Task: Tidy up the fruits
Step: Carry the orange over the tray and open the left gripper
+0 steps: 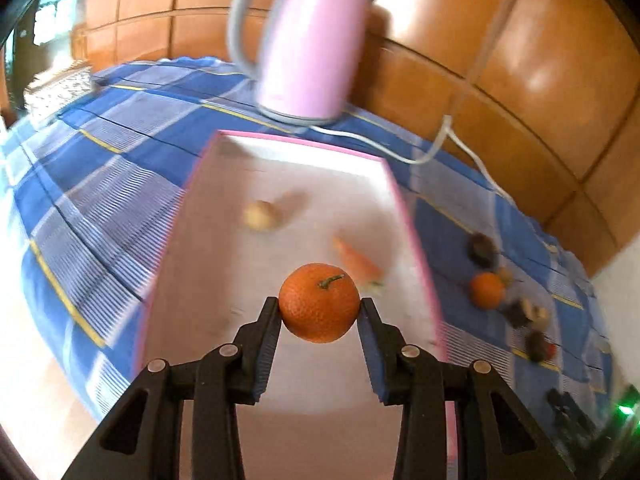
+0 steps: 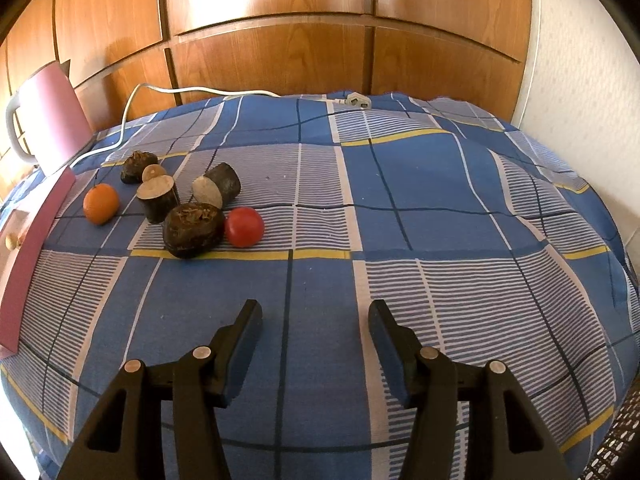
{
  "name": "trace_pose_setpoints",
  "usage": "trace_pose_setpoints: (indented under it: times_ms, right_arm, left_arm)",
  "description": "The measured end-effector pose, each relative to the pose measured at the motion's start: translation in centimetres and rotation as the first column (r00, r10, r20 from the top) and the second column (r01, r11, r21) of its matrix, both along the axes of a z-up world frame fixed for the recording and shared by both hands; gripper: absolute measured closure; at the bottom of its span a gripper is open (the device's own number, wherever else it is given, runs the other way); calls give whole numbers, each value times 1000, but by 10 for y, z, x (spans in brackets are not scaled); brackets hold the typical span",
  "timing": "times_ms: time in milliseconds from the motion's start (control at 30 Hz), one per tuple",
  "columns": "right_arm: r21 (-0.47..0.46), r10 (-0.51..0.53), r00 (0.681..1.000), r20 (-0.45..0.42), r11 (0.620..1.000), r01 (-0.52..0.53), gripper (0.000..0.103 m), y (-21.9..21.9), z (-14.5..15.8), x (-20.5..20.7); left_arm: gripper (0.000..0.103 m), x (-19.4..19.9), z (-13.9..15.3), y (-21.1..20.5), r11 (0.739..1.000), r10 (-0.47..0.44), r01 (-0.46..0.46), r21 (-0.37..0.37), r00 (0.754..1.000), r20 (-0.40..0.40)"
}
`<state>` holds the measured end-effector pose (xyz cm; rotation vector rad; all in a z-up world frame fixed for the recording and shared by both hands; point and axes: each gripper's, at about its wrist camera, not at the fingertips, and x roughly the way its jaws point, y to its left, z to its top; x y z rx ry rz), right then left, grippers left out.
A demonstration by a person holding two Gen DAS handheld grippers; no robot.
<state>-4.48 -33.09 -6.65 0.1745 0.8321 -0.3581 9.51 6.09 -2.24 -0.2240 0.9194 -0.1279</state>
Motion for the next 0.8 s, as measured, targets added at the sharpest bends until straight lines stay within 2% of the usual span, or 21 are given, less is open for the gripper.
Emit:
trace_pose_setpoints:
  times_ms: [133, 267, 400, 467, 633, 800]
  right_arm:
    - [-3, 0, 1000, -8, 1000, 0, 47, 0, 0, 1]
    - [-6, -3, 1000, -17, 1000, 3, 47, 1, 0, 1]
    - [-11, -3, 1000, -25, 1000, 3, 47, 1, 0, 2]
    - [-16, -4, 1000, -28, 1000, 4, 47, 3, 0, 3]
    - [-19, -4, 999, -33, 1000, 4, 47, 3, 0, 4]
    - [-20, -6, 999, -35, 1000, 5, 47, 3, 0, 4]
  left_arm:
    - [63, 15, -9, 16, 997, 31, -31, 64, 1000, 5]
    - [62, 20, -15, 26, 995, 65, -65, 71, 998, -1]
    - [53, 14, -12, 27, 995, 72, -74, 68, 997, 33]
    - [46, 10, -9, 27, 995, 78, -81, 63, 996, 48]
    - [43, -7, -1, 23, 993, 92, -97, 74, 993, 68]
    - [31, -33, 3, 14, 993, 71, -79, 82, 993, 96]
